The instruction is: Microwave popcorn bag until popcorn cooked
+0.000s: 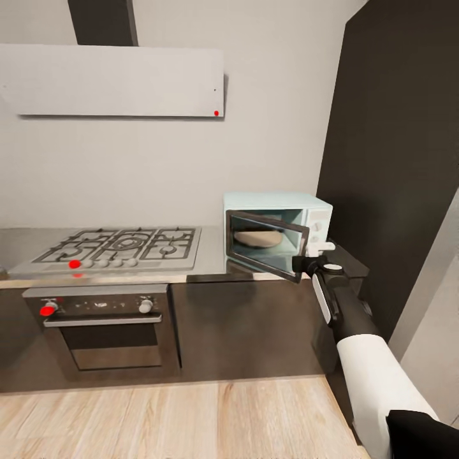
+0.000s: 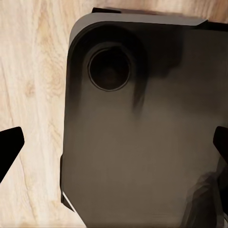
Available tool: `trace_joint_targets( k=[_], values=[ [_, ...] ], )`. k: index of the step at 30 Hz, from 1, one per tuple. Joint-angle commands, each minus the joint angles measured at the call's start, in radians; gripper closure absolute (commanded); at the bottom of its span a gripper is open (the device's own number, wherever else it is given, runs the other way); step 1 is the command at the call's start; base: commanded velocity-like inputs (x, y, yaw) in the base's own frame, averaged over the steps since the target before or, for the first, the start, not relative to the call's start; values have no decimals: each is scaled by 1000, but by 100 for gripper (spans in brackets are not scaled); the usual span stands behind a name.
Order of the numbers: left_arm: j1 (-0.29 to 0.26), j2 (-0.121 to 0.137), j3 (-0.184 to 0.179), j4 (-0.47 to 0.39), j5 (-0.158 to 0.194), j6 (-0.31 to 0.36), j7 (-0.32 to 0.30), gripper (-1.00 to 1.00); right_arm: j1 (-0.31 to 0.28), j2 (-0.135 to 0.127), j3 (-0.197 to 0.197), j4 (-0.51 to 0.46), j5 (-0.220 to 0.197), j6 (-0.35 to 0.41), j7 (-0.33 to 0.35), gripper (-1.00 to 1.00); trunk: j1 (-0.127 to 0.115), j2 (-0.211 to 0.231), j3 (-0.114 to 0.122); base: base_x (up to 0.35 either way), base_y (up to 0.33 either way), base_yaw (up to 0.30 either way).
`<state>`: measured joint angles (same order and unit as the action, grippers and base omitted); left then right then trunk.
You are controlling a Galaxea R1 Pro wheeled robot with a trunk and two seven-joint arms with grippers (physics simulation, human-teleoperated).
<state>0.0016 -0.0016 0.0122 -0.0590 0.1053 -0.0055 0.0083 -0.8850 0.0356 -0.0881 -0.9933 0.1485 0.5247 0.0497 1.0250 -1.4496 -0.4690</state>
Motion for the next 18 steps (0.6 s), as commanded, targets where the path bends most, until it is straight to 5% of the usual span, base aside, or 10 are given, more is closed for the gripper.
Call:
trace_joint_targets(
  k=[1, 2, 3, 11, 15, 18],
  values=[
    [0, 0, 0, -1, 10, -1, 1, -100, 0, 1, -1, -1, -6, 5, 0, 100, 0, 0, -1, -18, 10, 0],
    [0, 0, 0, -1, 10, -1, 1, -100, 0, 1, -1, -1, -6, 5, 1, 100, 0, 0, -1, -12, 6, 0],
    [0, 0, 0, -1, 10, -1, 1, -100, 0, 2, -1, -1, -6, 5, 1, -100, 0, 0, -1, -6, 3, 0],
    [0, 0, 0, -1, 10, -1, 1, -100, 0, -2, 0, -1, -4, 21, 21, -100, 0, 0, -1, -1, 0, 0],
    [0, 0, 0, -1, 10, -1, 1, -100, 0, -11, 0, 12, -3, 92, 76, -100, 0, 0, -1, 0, 0, 0],
    [0, 0, 0, -1, 10, -1, 1, -100, 0, -80, 4, 48, 0, 120, 91, -100, 0, 0, -1, 0, 0, 0]
  ],
)
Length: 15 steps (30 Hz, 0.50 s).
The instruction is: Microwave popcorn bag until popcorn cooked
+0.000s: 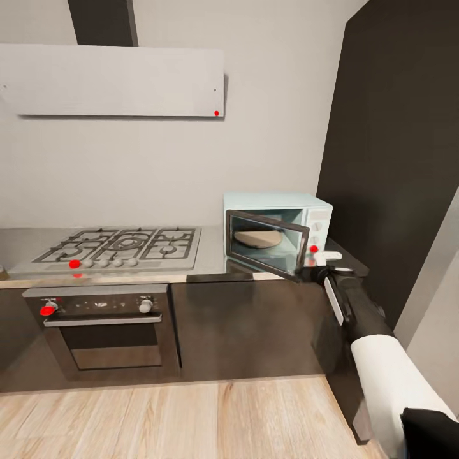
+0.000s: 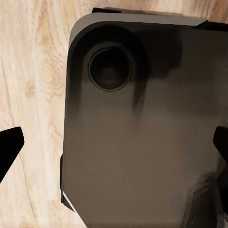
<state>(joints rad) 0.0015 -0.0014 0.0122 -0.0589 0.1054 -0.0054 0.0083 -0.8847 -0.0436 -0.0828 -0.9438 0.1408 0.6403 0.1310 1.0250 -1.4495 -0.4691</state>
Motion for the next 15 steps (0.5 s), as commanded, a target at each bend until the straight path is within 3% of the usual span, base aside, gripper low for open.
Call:
trace_joint_targets(
  k=[1, 2, 5, 12, 15],
  values=[
    [0, 0, 0, -1, 10, -1, 1, -100, 0, -20, 0, 2, 11, 7, 10, -100, 0, -1, -1, 0, 0, 0],
    [0, 0, 0, -1, 10, -1, 1, -100, 0, -44, 1, 4, 30, 8, 11, -100, 0, -1, -1, 0, 0, 0],
    [0, 0, 0, -1, 10, -1, 1, -100, 0, -77, -2, 6, 108, 9, 10, -100, 0, -1, -1, 0, 0, 0],
    [0, -1, 1, -1, 10, -1, 1, -100, 0, -70, -15, -6, 132, -16, -2, -100, 0, -1, -1, 1, 0, 0],
    [0, 0, -1, 0, 9, 0, 0, -100, 0, -67, -84, -7, 132, -55, -2, -100, 0, -1, -1, 193, 0, 0]
  ],
)
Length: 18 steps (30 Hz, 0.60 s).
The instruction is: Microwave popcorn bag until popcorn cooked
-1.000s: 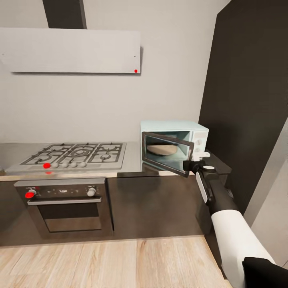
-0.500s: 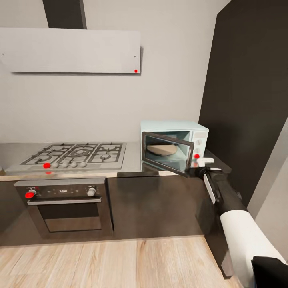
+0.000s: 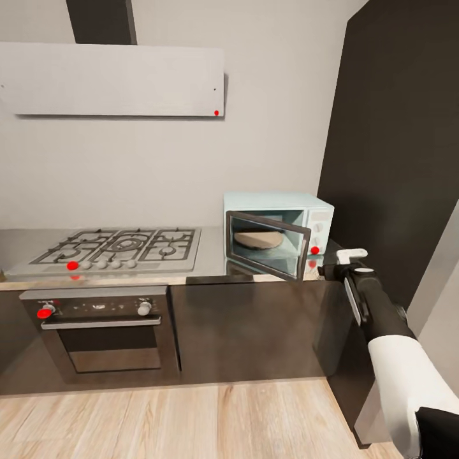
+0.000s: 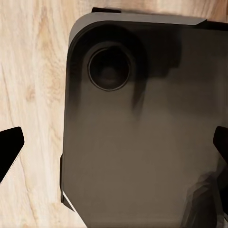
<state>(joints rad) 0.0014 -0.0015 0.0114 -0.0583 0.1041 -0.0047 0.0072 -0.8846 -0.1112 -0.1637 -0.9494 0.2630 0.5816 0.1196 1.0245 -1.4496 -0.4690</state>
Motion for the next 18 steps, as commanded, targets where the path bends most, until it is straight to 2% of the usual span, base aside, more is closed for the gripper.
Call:
trace_joint_targets(
  k=[1, 12, 16, 18],
  values=[
    [0, 0, 0, -1, 10, -1, 1, -100, -1, 1, -14, -2, 10, -3, 9, -100, 0, 0, -1, 291, 0, 0],
    [0, 1, 1, -2, 9, -1, 0, -100, -1, 4, -25, 3, 6, -55, 16, -100, 0, 0, -1, 306, 0, 0],
    [0, 0, 1, -2, 9, -1, 1, -100, -1, 3, -25, 11, 5, -80, 23, -100, 0, 0, -1, 124, 0, 0],
    [0, 0, 1, -2, 9, -1, 0, -100, -1, 2, -25, 12, 5, -85, 54, -100, 0, 0, -1, 25, 0, 0]
  ],
)
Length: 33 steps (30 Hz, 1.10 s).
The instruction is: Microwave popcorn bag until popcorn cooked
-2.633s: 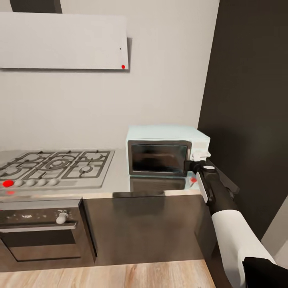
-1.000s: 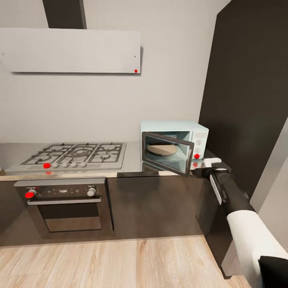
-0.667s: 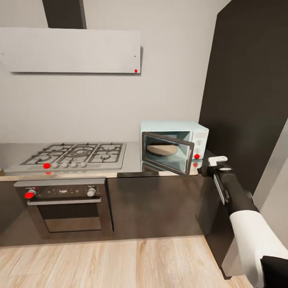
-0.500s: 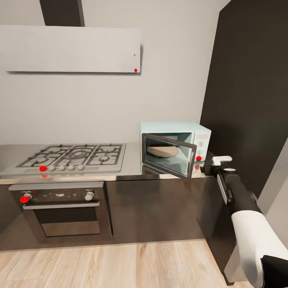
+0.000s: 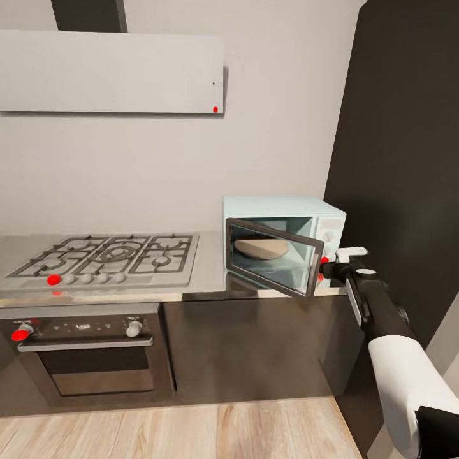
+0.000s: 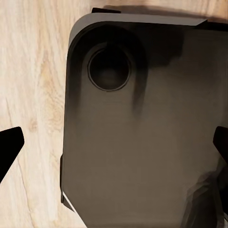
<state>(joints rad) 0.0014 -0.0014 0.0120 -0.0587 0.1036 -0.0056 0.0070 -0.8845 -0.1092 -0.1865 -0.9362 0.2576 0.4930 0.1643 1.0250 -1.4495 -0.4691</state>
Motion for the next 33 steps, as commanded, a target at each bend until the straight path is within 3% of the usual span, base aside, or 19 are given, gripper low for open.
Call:
trace_joint_targets(
  k=[1, 4, 14, 33],
  values=[
    [0, 0, 0, -1, 10, -1, 1, -100, -1, -1, -2, -1, 11, 3, 57, -100, 0, 0, -1, 9, 0, 0],
    [0, 0, 0, -1, 10, -1, 1, -100, -1, -11, -1, -1, 22, 3, 229, -100, 0, 0, -1, 3, 0, 0],
    [0, 0, -1, -1, 10, -1, 1, -100, -1, -11, 4, -8, 26, 15, 412, -100, 0, 0, -1, -4, 4, 0],
    [0, -2, 0, -1, 10, -1, 2, -100, -1, -1, 7, -9, 29, 41, 418, -100, 0, 0, -1, -227, 212, 0]
  ],
)
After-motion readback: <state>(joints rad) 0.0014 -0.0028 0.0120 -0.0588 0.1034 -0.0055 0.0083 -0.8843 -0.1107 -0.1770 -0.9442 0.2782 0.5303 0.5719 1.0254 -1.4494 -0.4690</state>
